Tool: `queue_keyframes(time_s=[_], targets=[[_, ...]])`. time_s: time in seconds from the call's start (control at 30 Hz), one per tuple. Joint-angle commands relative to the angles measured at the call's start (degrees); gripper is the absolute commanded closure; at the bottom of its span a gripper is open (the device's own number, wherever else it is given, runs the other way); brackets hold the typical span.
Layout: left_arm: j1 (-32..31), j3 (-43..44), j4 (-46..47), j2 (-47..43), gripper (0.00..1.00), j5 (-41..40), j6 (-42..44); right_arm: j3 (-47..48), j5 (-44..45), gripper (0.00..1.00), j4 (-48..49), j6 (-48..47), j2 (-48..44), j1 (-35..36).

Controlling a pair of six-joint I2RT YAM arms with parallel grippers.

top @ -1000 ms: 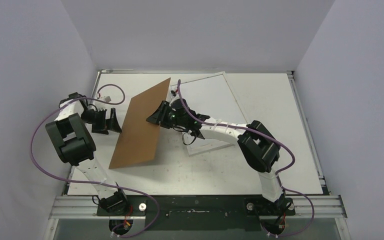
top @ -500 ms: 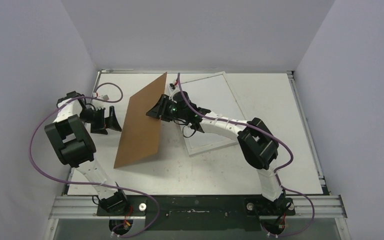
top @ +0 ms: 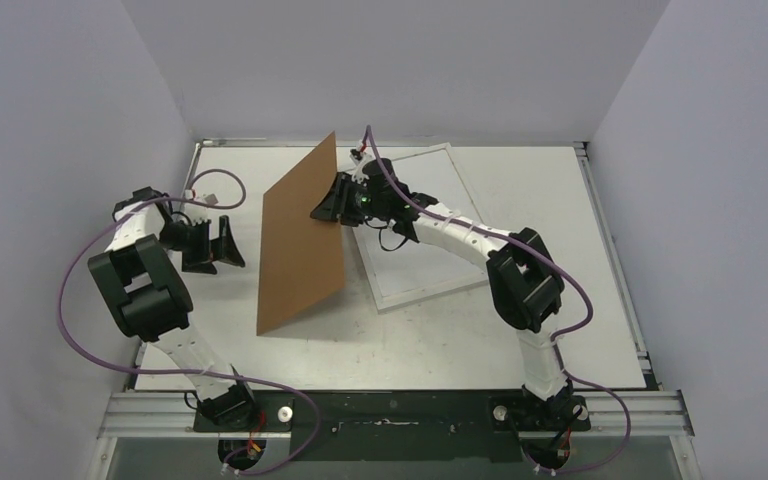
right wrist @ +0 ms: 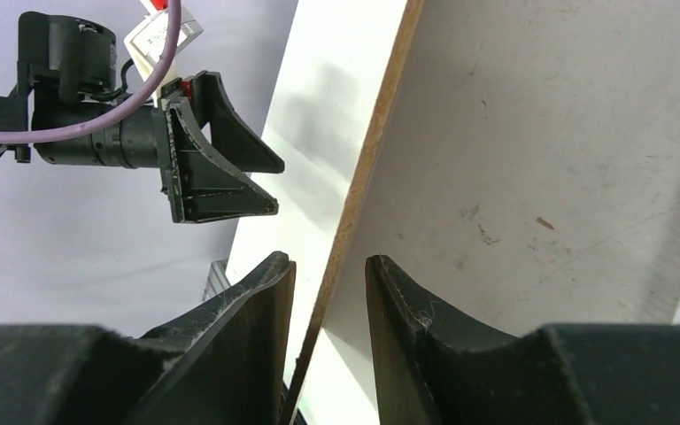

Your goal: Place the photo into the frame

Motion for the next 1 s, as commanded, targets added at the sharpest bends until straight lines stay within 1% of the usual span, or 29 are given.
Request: queue_keyframes(time_s=[0.0, 0.1, 0.17, 0.27, 0.33, 0.37, 0.4, 0.43, 0.5, 0.53, 0.6, 0.8, 0.87, 0.97], targets=[[0.37, -2.3, 1.28, -3.65, 0.04, 2.17, -0.67, 1.49, -2.2, 0.71, -4.19, -4.16, -1.26, -0.39], [0.37, -3.98, 2.73, -3.56, 0.03, 1.22, -0.63, 0.35, -2.71, 0.62, -5.15, -4.2, -1.45, -0.74], [0.37, -4.49, 3.25, -3.3, 0.03, 0.77, -0.61, 0.24, -2.14, 0.53, -6.98, -4.83, -1.36, -0.84], [0.37, -4.69, 3.72, -3.01, 0.03, 0.32, -0.36, -0.13, -1.54, 0.45, -8.56, -5.99, -1.43, -0.8], [0.36, -4.36, 3.42, -2.77, 0.03, 0.63, -0.09, -0.59, -1.46, 0.44, -8.97, -6.32, -1.45, -0.8], [0.3, -4.4, 3.5, -2.72, 0.03, 0.71, -0.11, -1.05, -1.59, 0.46, -8.55, -6.2, -1.57, -0.85], [0.36, -4.39, 3.57, -2.67, 0.02, 0.75, 0.01, -1.77, -1.82, 0.52, -7.68, -5.68, -1.6, -0.92], [0.36, -4.45, 3.82, -2.59, 0.02, 0.75, 0.03, -2.61, -2.01, 0.59, -6.37, -5.03, -1.61, -0.89], [0.37, -4.86, 4.04, -2.19, 0.01, 0.54, 0.19, -4.05, -2.54, 0.79, -3.52, -3.22, -1.4, -0.9], [0.37, -4.95, 4.1, -1.93, 0.0, 0.32, 0.35, -4.3, -2.62, 0.86, -2.77, -2.74, -1.23, -0.89], [0.45, -5.08, 4.27, -1.48, 0.0, 0.0, 0.61, -4.88, -2.63, 0.94, -1.43, -2.09, -1.13, -0.72], [0.63, -3.26, 3.09, -1.31, 0.01, -0.89, -0.02, -4.13, -3.59, 0.95, 1.12, -2.44, -1.96, -1.31], [0.63, -2.37, 2.96, -2.2, 0.03, -1.91, -1.0, -2.26, -3.46, 0.95, -0.3, -4.2, -2.34, -1.62], [0.62, -1.08, 2.66, -4.56, 0.04, -2.85, -2.27, 1.41, -3.92, 0.95, -3.39, -7.09, -2.53, -2.07]])
